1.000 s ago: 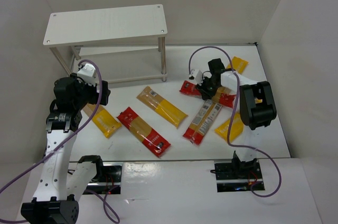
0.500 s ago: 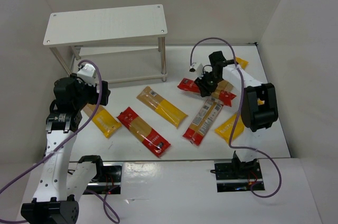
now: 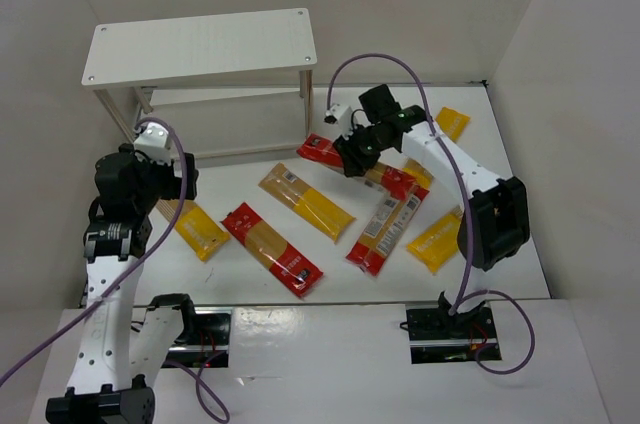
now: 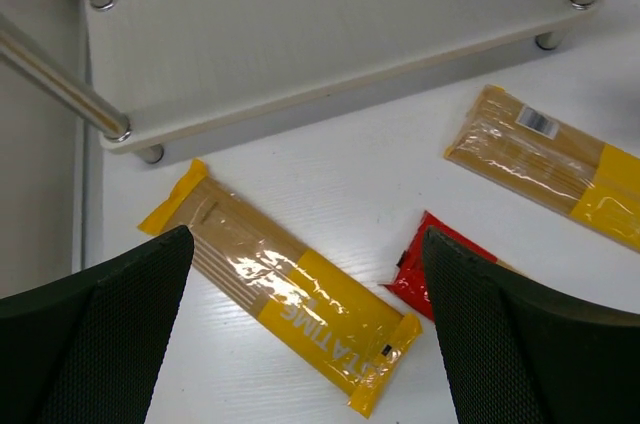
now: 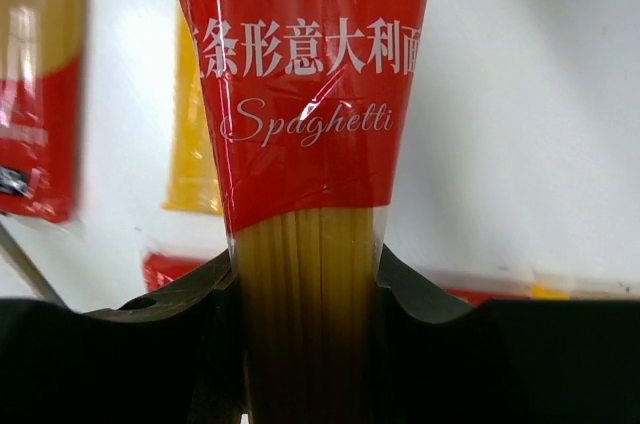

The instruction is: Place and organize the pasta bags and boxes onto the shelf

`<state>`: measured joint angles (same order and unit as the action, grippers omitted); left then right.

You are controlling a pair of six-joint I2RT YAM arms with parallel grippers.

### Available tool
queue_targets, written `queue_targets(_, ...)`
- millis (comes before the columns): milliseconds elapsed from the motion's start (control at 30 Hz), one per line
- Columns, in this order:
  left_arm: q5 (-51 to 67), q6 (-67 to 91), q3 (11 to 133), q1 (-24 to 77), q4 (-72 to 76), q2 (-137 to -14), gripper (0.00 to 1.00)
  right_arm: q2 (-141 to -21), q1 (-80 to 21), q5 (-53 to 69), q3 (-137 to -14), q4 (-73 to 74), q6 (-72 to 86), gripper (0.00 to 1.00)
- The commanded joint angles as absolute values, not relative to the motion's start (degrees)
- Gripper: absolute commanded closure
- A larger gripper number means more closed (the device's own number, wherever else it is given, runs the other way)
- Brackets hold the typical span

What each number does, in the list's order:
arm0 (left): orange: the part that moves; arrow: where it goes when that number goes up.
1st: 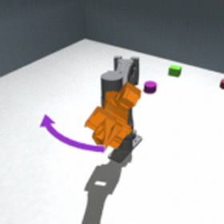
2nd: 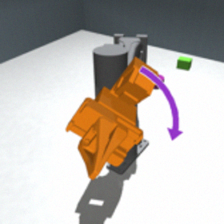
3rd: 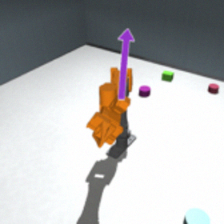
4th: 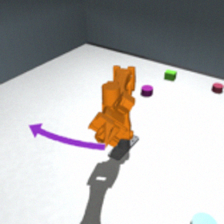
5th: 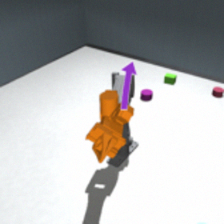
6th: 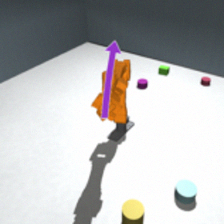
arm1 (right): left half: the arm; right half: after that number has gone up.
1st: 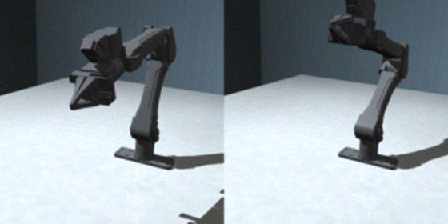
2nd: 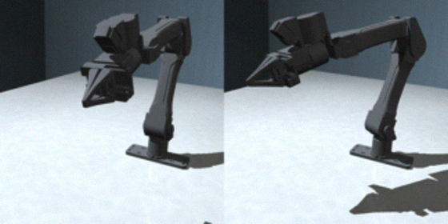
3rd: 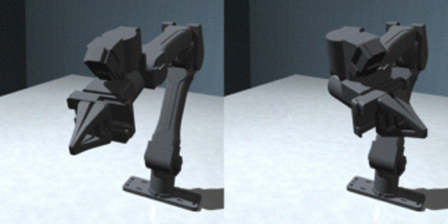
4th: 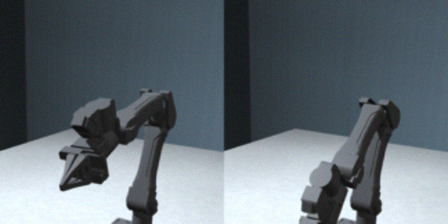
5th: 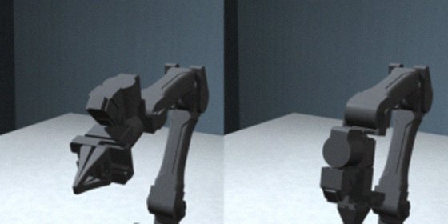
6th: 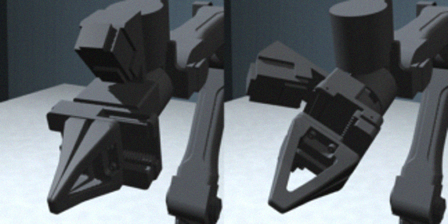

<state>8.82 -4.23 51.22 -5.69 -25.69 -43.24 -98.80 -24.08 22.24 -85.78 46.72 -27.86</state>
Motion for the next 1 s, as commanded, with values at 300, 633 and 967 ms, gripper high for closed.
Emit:
queue_targets(300,3.9,0.8,51.1,-18.2,-24.3,-38.7,0.00,-98.5,-39.1,15.5,-107.7,46.8,-14.6,1.00)
queue_targets(633,2.0,1.3,51.1,-25.2,-24.3,-36.2,0.00,-106.8,-45.3,8.2,-116.2,44.0,-5.5,1.00)
queue_targets(967,0.9,1.8,51.1,-30.6,-24.3,-35.7,0.00,-110.3,-53.0,-11.8,-108.7,29.4,6.5,1.00)
